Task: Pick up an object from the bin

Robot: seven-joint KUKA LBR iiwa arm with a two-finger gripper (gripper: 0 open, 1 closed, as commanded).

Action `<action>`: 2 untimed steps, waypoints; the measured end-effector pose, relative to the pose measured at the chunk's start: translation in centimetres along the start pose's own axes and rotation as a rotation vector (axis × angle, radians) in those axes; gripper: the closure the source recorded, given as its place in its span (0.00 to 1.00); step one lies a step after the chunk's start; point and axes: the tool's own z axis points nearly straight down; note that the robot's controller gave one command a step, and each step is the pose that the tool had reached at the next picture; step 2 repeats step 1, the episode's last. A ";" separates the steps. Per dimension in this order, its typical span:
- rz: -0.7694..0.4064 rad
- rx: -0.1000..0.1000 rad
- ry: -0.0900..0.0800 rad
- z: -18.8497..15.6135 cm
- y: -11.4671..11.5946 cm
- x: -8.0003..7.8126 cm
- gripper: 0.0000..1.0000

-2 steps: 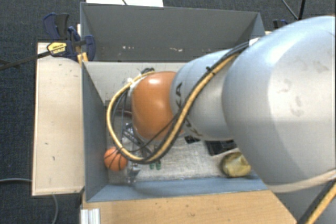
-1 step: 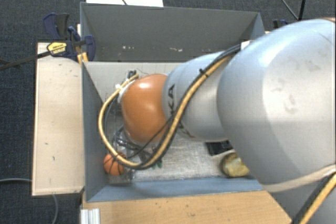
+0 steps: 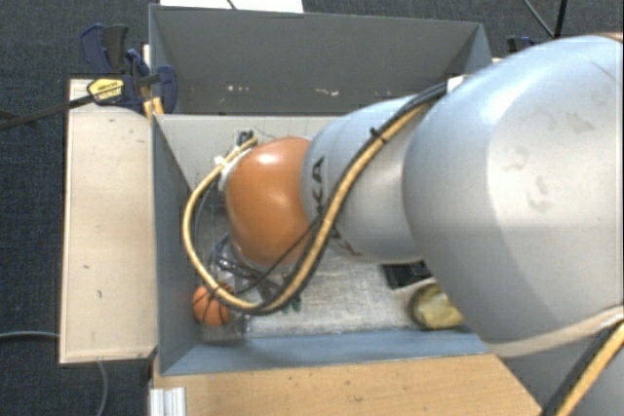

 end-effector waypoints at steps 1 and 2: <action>-0.475 -0.005 0.007 -12.9 -3.5 1.8 1.00; -0.475 -0.005 0.007 -12.9 -3.5 1.8 1.00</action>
Offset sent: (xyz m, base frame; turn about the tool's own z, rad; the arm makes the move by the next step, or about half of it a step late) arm 0.0000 0.0000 0.0000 0.0000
